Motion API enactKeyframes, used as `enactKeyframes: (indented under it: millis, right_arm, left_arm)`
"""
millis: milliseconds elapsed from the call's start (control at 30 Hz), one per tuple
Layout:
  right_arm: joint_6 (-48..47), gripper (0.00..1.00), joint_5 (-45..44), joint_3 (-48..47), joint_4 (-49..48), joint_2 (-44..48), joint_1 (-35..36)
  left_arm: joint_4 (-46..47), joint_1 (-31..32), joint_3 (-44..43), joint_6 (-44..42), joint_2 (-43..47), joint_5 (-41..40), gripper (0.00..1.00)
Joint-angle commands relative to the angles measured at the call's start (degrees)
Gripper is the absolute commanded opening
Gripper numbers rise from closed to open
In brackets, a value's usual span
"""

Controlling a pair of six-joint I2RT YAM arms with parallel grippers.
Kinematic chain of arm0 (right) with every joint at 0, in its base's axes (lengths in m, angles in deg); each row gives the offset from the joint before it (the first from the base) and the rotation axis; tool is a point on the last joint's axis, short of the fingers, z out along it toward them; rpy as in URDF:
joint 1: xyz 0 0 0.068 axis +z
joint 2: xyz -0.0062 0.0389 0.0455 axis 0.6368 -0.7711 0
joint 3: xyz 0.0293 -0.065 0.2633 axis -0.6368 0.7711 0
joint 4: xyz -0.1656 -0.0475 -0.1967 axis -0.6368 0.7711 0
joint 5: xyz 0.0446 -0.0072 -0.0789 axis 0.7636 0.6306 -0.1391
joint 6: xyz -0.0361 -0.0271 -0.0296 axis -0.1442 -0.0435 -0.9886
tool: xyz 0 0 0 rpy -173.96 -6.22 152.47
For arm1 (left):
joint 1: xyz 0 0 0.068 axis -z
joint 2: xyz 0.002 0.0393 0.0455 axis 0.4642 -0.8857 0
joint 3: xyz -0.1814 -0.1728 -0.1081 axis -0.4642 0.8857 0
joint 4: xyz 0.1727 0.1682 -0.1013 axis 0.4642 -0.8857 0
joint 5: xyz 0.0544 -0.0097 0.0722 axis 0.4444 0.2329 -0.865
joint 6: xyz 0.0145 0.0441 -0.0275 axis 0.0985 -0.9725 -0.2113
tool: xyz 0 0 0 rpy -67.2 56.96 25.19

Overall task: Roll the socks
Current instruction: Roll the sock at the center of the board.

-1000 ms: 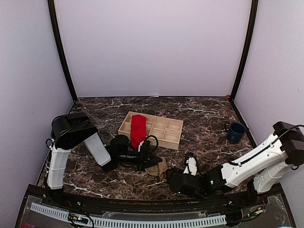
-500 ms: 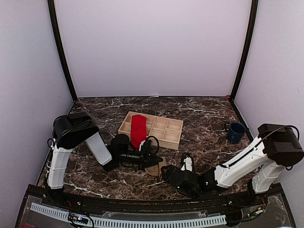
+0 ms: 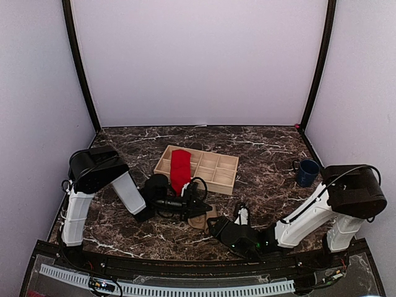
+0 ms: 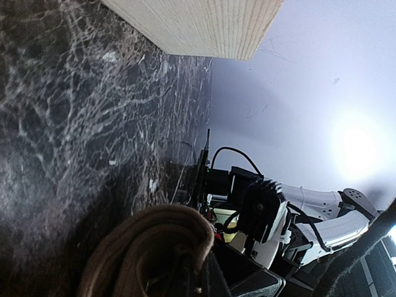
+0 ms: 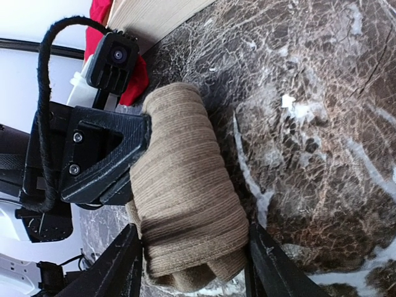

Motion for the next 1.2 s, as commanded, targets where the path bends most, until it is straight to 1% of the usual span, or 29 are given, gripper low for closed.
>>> enactKeyframes:
  millis: [0,133,233,367,500,633,800,833,967,1000,1167]
  right_arm:
    - [1.6,0.53,0.3,1.8,-4.4,-2.2,-0.5]
    - [2.1,0.52,0.5,1.8,-6.3,-3.7,-0.6]
    - [2.4,0.48,0.9,1.6,-7.5,-4.7,-0.7]
    - [2.8,0.39,0.7,1.8,-8.4,-5.1,-0.8]
    - [3.4,0.26,0.3,2.1,-8.9,-5.3,-0.9]
    - [3.6,0.17,-0.2,2.5,-9.8,-5.3,-0.9]
    - [2.2,0.01,0.1,2.6,-9.9,-4.6,-1.6]
    - [1.8,0.0,0.3,2.6,-9.8,-4.5,-1.7]
    - [-0.2,0.0,0.6,2.3,-7.8,-3.0,-1.9]
    - [-0.8,0.0,0.7,2.1,-6.7,-2.5,-1.9]
    - [-3.3,0.0,1.4,0.2,2.4,1.0,-1.9]
  left_arm:
    - [-1.9,-0.6,-0.7,-1.6,-1.0,0.9,0.0]
    - [-2.0,-0.7,-0.7,-1.5,-1.2,1.2,0.0]
    - [-2.1,-0.9,-0.6,-1.6,-1.4,1.3,0.0]
    - [-2.1,-1.1,-0.8,-1.5,-1.6,1.5,0.0]
    - [-2.1,-1.4,-1.1,-1.5,-2.0,1.8,0.0]
    - [-2.1,-1.5,-1.2,-1.4,-2.3,2.0,0.0]
    - [-2.3,-1.7,-1.3,-1.4,-2.7,2.3,0.0]
    - [-2.3,-1.7,-1.4,-1.4,-2.8,2.4,0.0]
    - [-1.5,-1.8,-1.1,-0.5,-2.7,2.3,0.0]
    - [-0.9,-1.9,-0.8,-0.1,-2.6,2.0,0.01]
    - [-2.2,-1.9,2.0,-0.8,0.1,-0.3,0.32]
